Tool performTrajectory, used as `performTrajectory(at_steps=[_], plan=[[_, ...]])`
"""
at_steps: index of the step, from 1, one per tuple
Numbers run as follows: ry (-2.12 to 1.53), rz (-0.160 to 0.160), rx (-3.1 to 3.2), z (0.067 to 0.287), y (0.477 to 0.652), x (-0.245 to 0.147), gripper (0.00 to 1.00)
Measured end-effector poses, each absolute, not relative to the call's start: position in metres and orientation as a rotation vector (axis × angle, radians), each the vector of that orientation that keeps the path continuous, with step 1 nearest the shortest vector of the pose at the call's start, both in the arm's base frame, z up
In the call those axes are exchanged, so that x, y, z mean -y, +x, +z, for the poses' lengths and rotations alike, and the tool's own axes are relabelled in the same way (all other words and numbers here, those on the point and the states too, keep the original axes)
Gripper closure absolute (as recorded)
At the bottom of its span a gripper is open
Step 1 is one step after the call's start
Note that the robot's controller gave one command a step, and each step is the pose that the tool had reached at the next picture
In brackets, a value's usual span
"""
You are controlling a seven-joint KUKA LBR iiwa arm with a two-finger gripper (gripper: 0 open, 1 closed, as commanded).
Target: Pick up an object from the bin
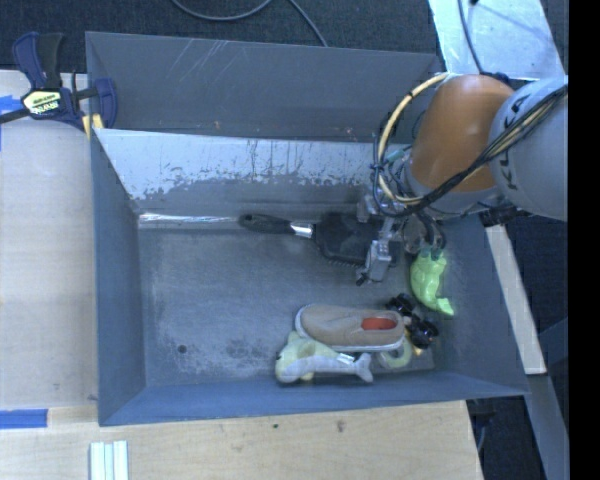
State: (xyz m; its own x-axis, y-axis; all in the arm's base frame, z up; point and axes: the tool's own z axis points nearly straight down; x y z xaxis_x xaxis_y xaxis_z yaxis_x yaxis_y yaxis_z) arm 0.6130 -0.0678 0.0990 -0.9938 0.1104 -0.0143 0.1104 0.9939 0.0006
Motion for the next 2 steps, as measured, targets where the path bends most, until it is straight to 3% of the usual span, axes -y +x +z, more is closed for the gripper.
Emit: performTrajectory(at_steps=[1, 2], plan=[[0.439, 0.0, -3.09, 0.09, 0.6108, 0.0612, 0.0], [0.226, -0.008, -3.108, 0.0845, 0.6107, 0.0577, 0.0]])
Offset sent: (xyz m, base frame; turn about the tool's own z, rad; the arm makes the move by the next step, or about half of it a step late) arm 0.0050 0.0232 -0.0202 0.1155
